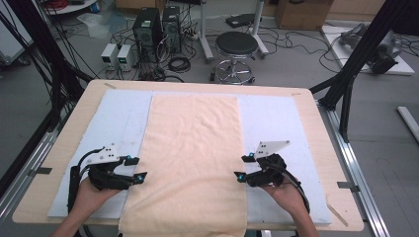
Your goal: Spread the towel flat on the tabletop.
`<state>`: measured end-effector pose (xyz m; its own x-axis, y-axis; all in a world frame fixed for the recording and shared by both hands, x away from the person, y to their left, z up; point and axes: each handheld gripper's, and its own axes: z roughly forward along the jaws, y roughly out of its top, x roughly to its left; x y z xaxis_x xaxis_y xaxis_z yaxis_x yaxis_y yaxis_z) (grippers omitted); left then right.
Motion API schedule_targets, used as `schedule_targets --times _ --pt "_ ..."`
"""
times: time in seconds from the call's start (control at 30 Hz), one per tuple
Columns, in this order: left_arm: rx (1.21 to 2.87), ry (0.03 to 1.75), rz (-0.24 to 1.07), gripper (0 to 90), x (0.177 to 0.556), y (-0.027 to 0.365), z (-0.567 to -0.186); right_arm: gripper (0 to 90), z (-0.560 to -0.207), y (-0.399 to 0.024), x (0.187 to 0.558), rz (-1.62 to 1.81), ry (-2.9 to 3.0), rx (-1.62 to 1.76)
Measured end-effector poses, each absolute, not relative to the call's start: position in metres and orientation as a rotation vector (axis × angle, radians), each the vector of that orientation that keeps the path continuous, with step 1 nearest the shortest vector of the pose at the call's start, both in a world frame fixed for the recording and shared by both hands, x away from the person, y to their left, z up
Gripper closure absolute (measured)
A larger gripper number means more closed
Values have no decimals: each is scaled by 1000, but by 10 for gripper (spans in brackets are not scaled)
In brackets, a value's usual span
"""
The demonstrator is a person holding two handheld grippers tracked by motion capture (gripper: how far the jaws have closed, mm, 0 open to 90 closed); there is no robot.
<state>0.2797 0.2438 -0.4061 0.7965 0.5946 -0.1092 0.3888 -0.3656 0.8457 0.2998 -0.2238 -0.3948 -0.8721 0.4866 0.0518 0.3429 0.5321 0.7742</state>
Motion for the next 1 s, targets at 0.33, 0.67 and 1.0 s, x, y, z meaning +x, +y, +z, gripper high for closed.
schedule_targets --times 0.33,0.67,1.0 --pt "1974 791 331 269 305 239 -390 215 -383 -220 337 1265 2546 779" --pt "2005 766 370 252 327 234 -369 203 -371 -210 362 1282 2535 783" --pt "2021 774 351 255 355 232 -360 203 -366 -206 376 1269 2562 766"
